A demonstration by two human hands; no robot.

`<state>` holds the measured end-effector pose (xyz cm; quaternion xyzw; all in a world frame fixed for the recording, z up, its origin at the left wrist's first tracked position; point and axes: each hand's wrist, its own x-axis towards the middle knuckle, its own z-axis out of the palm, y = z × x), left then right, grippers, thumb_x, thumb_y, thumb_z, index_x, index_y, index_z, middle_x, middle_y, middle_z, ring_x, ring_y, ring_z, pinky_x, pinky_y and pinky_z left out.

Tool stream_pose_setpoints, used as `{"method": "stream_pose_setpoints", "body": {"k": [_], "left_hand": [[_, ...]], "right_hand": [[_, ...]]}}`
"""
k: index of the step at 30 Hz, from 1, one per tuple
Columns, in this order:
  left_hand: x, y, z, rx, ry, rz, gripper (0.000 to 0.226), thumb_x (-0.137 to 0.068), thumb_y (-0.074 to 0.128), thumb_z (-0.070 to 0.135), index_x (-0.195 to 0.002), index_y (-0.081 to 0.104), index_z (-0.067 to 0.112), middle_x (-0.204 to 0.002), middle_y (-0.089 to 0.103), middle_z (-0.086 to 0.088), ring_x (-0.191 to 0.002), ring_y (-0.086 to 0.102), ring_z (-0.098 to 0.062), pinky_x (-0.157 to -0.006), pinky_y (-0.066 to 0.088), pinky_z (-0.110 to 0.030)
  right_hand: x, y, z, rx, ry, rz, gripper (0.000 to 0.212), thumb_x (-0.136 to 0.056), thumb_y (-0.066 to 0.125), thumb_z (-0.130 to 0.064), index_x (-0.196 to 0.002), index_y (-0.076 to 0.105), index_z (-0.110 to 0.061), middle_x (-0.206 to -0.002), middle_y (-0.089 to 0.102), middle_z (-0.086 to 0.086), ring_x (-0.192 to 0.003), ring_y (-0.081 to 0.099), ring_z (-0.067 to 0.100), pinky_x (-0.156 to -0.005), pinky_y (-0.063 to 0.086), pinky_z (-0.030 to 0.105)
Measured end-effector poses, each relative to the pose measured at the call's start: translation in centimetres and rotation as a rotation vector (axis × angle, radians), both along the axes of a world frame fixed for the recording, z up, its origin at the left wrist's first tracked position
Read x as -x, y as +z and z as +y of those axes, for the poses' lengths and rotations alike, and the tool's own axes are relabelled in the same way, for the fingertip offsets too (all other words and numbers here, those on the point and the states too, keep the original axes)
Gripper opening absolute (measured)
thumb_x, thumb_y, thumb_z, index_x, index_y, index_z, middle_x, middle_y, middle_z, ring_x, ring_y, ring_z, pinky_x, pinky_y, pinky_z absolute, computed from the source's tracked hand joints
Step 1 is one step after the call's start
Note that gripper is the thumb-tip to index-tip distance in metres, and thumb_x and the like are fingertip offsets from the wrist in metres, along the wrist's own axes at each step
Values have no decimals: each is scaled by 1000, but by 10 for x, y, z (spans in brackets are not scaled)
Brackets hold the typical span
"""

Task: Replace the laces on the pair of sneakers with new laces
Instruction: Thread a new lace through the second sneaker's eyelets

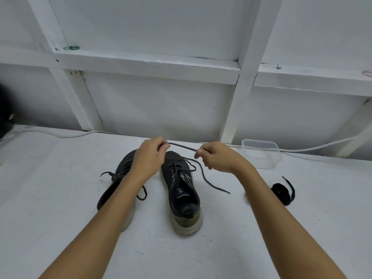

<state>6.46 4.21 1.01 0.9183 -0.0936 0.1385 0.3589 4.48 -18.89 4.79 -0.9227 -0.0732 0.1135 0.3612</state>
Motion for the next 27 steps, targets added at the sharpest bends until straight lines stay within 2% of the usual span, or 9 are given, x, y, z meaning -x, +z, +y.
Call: {"method": "stream_pose_setpoints", "body": {"k": [3, 5, 8, 10, 13, 15, 18, 23, 27], "left_hand": [[-8, -2, 19, -43, 184, -46, 19, -101, 54, 24, -99, 68, 11, -94, 66, -1, -91, 57, -25, -78, 47, -41], [-12, -2, 27, -66, 234, -67, 17, -101, 54, 22, -101, 68, 11, -99, 66, -3, -95, 56, -27, -79, 46, -42], [-10, -2, 25, -12, 227, -26, 22, -99, 57, 22, -119, 65, 15, -115, 61, -5, -105, 56, -27, -87, 46, -41], [-2, -2, 14, 49, 192, 38, 29, -95, 63, 26, -123, 62, 18, -115, 58, -1, -96, 56, -21, -88, 47, -37], [17, -1, -5, 29, 45, 215, 9, -91, 68, 28, -97, 69, 21, -93, 66, 6, -77, 58, -11, -79, 50, -31], [26, -2, -15, -29, -33, 414, 16, -93, 66, 34, -90, 73, 20, -89, 70, 6, -81, 62, -10, -75, 49, -25], [31, -8, -20, -78, -48, 567, 24, -95, 63, 40, -91, 76, 21, -93, 73, 5, -91, 65, -14, -80, 50, -28], [27, -13, -25, -16, -6, 699, 25, -89, 69, 41, -87, 79, 18, -88, 74, 2, -82, 65, -15, -81, 55, -32], [27, -22, -28, 151, 15, 798, 17, -88, 73, 31, -99, 77, 19, -86, 70, 5, -78, 62, -10, -72, 52, -28]], "right_hand": [[1, -10, -9, -13, -24, 91, 29, -104, 44, -21, -95, 71, -20, -72, 69, -5, -63, 63, 6, -64, 47, 25], [2, -16, -9, -94, -30, 162, 29, -106, 42, -18, -97, 70, -18, -79, 75, -3, -71, 67, 8, -71, 52, 31], [4, -28, -5, -209, -60, 165, 29, -106, 47, -19, -97, 73, -21, -98, 77, -3, -94, 70, 14, -84, 54, 36], [6, -39, -1, -245, -168, 110, 23, -104, 54, -25, -96, 76, -29, -104, 73, -7, -101, 64, 13, -90, 50, 32], [10, -55, 6, -490, -392, 231, 16, -101, 62, -24, -103, 77, -24, -93, 65, -6, -84, 56, 10, -73, 45, 23], [13, -63, 12, -630, -478, 313, 13, -100, 64, -20, -103, 76, -19, -92, 66, -1, -77, 59, 10, -65, 47, 21], [17, -72, 22, -795, -546, 353, 10, -99, 63, -9, -99, 72, -15, -91, 73, 2, -77, 67, 9, -70, 56, 22], [23, -79, 31, -830, -524, 314, 9, -95, 66, -3, -100, 71, -10, -92, 75, 4, -85, 70, 15, -71, 58, 26], [25, -83, 37, -728, -499, 213, 11, -93, 69, -4, -96, 75, -13, -93, 75, 7, -82, 70, 16, -74, 62, 31]]}}
